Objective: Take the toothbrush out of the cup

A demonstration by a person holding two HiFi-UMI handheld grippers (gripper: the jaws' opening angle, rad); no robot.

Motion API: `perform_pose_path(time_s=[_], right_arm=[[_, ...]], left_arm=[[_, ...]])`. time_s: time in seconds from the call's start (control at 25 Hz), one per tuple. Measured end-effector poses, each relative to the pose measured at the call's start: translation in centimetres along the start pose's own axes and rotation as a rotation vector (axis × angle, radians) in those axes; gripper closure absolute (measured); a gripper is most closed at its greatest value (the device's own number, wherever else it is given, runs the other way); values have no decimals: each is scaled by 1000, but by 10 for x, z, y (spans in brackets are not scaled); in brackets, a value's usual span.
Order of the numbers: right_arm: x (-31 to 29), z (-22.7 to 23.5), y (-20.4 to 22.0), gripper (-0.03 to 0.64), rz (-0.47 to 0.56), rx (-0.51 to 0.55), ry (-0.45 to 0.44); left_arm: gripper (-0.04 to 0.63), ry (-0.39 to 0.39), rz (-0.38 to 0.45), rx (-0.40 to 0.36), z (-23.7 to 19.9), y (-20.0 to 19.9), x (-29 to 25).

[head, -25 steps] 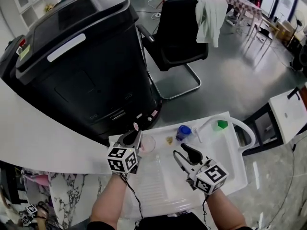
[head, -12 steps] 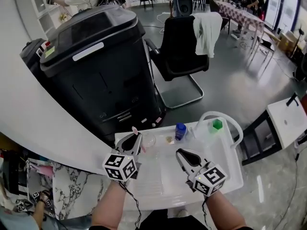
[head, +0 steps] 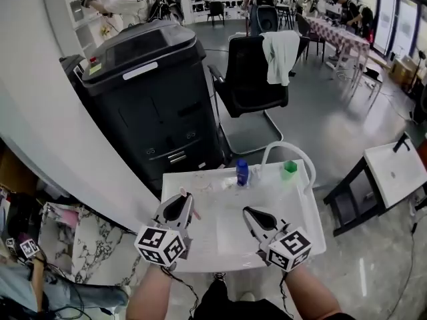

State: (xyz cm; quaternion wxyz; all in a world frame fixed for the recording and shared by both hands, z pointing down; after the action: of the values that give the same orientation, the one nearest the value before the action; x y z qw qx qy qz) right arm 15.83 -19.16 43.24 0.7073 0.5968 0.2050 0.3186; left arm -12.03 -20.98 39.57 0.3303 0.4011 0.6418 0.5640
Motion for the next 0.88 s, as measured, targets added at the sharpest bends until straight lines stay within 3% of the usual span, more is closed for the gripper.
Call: perform_pose_path(time_s=[0.44, 0.6, 0.88], right_arm=[[79, -41, 7, 600, -9, -35, -67], [88, -57, 14, 600, -26, -48, -93], [83, -102, 28, 600, -30, -65, -114]], left_arm=[[561, -100, 0, -33, 85, 7, 122], [561, -128, -12, -63, 96, 5, 157], [561, -143, -27, -53, 94, 0, 209]])
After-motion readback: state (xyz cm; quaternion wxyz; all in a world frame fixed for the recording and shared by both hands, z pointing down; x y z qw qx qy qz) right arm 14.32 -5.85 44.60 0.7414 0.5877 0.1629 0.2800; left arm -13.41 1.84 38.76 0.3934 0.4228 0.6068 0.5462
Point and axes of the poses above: the fingertips, and each gripper's own axes: x backward along the fingers, z to its right, y out of its underside, the point moved 10 cm from there along x, backward along the fingers, and after that the axes turned 8 degrees about z, right-handed, at the moved point
